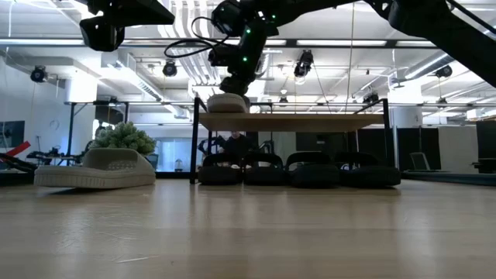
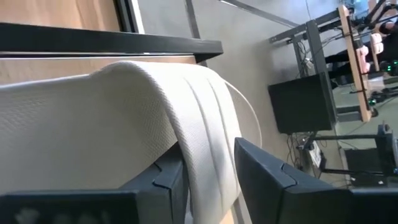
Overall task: Pick and place slides into the shelf
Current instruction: Put the white slide on the shelf
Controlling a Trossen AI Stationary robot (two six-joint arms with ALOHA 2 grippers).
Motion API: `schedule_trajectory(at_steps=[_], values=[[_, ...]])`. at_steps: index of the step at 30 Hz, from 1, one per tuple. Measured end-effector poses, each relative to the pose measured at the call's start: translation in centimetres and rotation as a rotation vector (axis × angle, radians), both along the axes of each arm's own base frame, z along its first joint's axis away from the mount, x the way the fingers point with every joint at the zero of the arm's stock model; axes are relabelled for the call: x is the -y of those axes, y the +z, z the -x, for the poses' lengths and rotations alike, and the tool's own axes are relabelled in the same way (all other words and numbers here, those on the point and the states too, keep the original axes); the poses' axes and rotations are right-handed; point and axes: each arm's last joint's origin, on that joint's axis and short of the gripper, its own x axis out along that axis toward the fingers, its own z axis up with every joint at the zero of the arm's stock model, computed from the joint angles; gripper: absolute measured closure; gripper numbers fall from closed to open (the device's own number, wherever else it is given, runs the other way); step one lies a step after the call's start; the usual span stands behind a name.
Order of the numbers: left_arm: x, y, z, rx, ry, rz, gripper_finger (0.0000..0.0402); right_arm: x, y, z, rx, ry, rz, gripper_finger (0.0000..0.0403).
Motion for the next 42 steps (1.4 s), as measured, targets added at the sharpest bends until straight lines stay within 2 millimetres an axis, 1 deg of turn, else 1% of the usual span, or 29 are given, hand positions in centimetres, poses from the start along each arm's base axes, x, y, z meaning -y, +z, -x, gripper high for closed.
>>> schedule_trajectory(at_steps=[4, 10, 16, 19, 25, 27, 30, 33, 35, 37, 39, 42], values=[[0.0, 0.0, 0.0, 0.0, 0.0, 0.0, 0.0402, -0.1, 0.0, 0.0, 0.006, -0.009, -0.011, 0.0272], [0.0, 0.0, 0.0, 0.001, 0.0, 0.0, 0.0402, -0.5, -0.3, 0.3, -0.041, -0.004, -0.026, 0.0244], [0.0, 0.0, 0.0, 0.004, 0.0, 0.002, 0.0402, -0.6, -0.1, 0.4, -0.042, -0.003, -0.026, 0.0225], [0.0, 0.0, 0.0, 0.004, 0.0, 0.002, 0.0402, -0.8, 0.6, 0.6, -0.027, 0.001, -0.022, 0.0218], [0.0, 0.1, 0.0, 0.004, 0.0, 0.002, 0.0402, -1.7, 2.9, 1.7, 0.002, 0.012, -0.013, 0.0215], [0.0, 0.1, 0.0, 0.003, 0.0, 0.001, 0.0402, -2.4, 3.8, 2.2, 0.005, 0.032, -0.024, 0.0215], [0.0, -0.1, 0.0, -0.013, -0.007, -0.003, 0.0402, -4.3, 4.8, 2.9, -0.01, 0.104, -0.098, 0.0215], [0.3, -0.8, 0.5, -0.14, -0.069, -0.016, 0.0402, -6.2, 5.2, 3.4, -0.023, 0.124, -0.154, 0.0215], [0.3, -1.7, 1.4, -0.293, -0.106, -0.017, 0.0402, -7.5, 5.2, 3.6, -0.045, 0.13, -0.176, 0.0215], [0.2, -3.0, 2.3, -0.459, -0.106, -0.025, 0.0402, -8.8, 5.3, 3.9, -0.076, 0.136, -0.185, 0.0215], [-0.1, -4.1, 3.3, -0.609, -0.087, -0.058, 0.0402, -10.0, 5.5, 4.3, -0.105, 0.131, -0.167, 0.0215], [-0.4, -5.0, 3.9, -0.737, -0.052, -0.126, 0.0402, -12.1, 6.0, 4.9, -0.161, 0.13, -0.086, 0.0215]])
